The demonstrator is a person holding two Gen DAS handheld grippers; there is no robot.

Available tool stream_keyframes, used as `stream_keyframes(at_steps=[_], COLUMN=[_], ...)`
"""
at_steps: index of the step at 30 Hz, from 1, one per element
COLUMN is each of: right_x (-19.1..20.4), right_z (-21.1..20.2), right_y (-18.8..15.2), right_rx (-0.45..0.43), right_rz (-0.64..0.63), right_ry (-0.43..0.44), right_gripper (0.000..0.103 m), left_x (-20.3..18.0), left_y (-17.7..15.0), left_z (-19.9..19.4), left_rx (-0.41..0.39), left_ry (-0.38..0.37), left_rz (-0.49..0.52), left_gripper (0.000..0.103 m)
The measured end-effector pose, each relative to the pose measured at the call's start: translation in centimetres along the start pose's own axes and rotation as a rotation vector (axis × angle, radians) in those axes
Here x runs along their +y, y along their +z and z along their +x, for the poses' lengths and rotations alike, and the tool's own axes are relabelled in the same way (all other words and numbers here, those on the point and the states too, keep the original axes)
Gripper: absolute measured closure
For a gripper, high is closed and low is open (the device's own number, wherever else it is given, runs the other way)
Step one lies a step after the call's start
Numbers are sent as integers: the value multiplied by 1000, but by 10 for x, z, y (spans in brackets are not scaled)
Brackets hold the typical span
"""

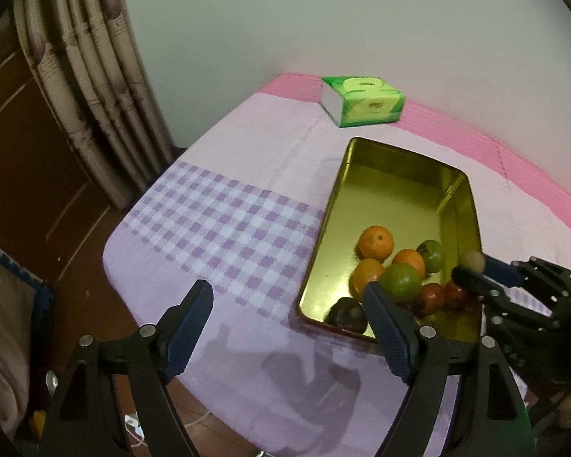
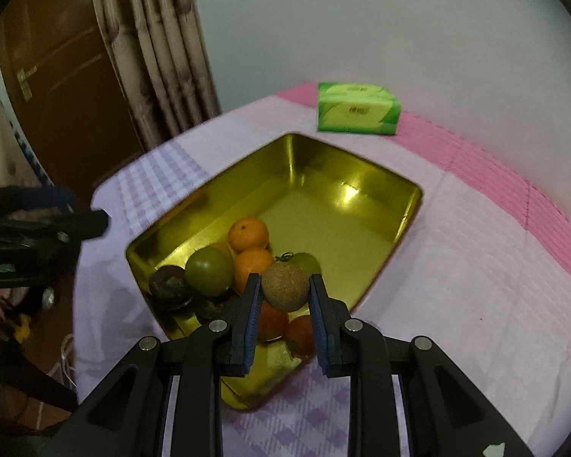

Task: Organize fruits
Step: 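Lower the small brown fruit into the gold tray and open the right tool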

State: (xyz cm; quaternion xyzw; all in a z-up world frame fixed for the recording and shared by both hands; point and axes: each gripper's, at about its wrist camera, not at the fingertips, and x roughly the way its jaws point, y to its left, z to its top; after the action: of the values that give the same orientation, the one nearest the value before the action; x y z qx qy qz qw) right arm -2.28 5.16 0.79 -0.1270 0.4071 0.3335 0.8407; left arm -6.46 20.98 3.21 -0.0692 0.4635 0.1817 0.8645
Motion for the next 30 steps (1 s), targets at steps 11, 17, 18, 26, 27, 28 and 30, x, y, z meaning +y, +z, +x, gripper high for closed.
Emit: stream_keyframes(at_steps=[11, 17, 18, 26, 27, 28, 30], right_x=[3, 6, 5, 9, 10, 10, 10], right_z=[28, 33, 33, 22, 20, 16, 6], right_y=[-3, -3, -3, -2, -1, 0, 0], right_rx=[65, 62, 61, 30, 24, 16, -3], right_rz=[11, 24, 24, 18, 18, 23, 34], right_ry=[-32, -43, -44, -65, -68, -74, -81], right_gripper=[79, 79, 79, 52, 47, 43, 38], left_x=[6, 2, 1, -5, -5, -5, -6], left_y=[-5, -8, -9, -11, -11, -10, -10], left_z=[7, 10, 10, 14, 14, 14, 14], left_rx=[26, 37, 41, 56, 55, 55, 53], left_ry=[-7, -14, -17, -15, -14, -14, -18], left_rz=[-33, -21, -18, 3, 4, 4, 6], left_gripper=[22, 22, 22, 22, 22, 22, 22])
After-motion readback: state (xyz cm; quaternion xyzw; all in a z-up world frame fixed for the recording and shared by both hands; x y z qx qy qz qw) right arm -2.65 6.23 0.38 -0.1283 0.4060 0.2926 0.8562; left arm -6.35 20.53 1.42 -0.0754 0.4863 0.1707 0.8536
